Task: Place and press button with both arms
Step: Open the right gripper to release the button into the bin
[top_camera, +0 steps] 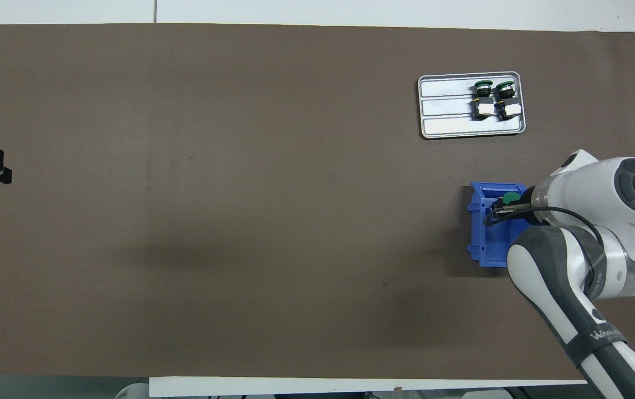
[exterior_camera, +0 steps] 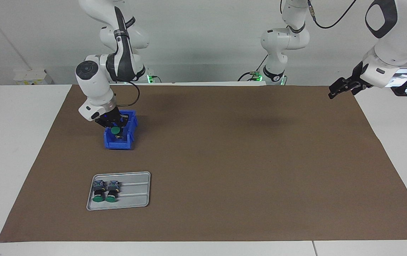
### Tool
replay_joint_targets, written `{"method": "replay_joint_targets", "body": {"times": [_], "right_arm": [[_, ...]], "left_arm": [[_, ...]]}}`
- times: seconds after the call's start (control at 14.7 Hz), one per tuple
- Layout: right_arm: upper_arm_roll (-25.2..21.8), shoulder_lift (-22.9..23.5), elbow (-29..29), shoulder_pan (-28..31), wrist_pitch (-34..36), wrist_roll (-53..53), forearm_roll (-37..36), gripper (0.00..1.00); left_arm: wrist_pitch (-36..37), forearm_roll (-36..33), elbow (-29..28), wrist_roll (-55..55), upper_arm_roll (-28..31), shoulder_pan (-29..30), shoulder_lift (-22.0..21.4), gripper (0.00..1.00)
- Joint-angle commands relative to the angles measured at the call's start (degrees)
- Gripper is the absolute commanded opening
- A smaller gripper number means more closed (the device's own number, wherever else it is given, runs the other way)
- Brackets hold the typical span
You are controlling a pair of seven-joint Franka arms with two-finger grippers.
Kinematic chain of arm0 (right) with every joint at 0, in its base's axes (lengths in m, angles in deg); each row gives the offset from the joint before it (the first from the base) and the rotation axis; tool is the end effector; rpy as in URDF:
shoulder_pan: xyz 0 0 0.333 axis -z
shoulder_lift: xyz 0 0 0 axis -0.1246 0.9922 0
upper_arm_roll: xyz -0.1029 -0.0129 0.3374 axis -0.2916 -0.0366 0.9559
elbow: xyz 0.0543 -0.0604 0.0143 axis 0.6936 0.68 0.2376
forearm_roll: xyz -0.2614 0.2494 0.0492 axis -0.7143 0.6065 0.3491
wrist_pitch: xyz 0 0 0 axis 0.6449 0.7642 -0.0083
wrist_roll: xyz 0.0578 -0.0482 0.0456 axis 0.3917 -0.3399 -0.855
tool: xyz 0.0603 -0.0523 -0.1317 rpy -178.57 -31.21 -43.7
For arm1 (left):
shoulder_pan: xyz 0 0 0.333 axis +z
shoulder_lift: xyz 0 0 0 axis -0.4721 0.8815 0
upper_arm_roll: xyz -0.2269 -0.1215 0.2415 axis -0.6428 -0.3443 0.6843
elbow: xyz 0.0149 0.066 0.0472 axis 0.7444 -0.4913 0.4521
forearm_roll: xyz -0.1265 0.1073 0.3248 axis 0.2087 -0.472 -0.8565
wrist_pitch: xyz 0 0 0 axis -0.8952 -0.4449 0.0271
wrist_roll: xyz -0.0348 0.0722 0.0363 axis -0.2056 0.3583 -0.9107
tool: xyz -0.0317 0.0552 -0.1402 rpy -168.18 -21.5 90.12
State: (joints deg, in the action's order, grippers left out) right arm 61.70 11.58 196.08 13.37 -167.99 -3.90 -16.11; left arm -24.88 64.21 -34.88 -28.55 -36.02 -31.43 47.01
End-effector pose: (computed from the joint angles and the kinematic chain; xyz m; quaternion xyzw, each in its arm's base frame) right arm 0.4495 0.0111 0.3589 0.9994 0.0235 -0.0198 0.0127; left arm 0.4978 -0.0084 0.5931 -0.9949 -0.0336 0.0949 0.0046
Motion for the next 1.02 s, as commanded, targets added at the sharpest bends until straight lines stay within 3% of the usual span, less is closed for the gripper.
{"method": "replay_joint_targets", "body": {"times": [0.0, 0.14, 0.2, 0.34, 0.41, 0.54, 0.95], "right_arm": [[0.34, -0.73, 1.38, 0.29, -1.12, -1.58, 1.17, 0.03], [0.34, -0.73, 1.38, 0.29, -1.12, -1.66, 1.09, 0.16], [0.34, -0.73, 1.38, 0.29, -0.95, -1.66, 1.08, 0.31], [0.34, -0.65, 1.03, 0.38, -0.60, -1.66, 1.08, 0.51], [0.34, -0.65, 0.85, 0.38, -0.51, -1.66, 1.08, 0.55], [0.34, -0.65, 0.68, 0.29, -0.42, -1.93, 1.08, 0.62], [0.34, -0.82, -6.60, 0.29, 7.64, -3.33, 1.08, 0.62]], "left_arm": [[-2.43, -0.90, -1.13, 3.05, -0.19, 0.01, -0.97, 1.00], [-2.53, -0.99, -1.31, 4.92, -0.19, -0.34, -0.98, 1.00], [-2.53, -0.91, -1.31, 5.00, -0.19, -0.26, -0.98, 1.00], [-2.79, -0.90, -1.31, 4.92, -0.19, -0.17, -0.98, 1.00], [-2.79, -0.90, -1.31, 4.31, -0.19, -0.25, -0.98, 1.00], [-2.79, -0.90, -1.22, 4.21, -0.10, 0.09, -0.98, 1.00], [-2.61, -0.90, -1.31, 4.21, -0.10, 0.27, -0.98, 1.00]]}}
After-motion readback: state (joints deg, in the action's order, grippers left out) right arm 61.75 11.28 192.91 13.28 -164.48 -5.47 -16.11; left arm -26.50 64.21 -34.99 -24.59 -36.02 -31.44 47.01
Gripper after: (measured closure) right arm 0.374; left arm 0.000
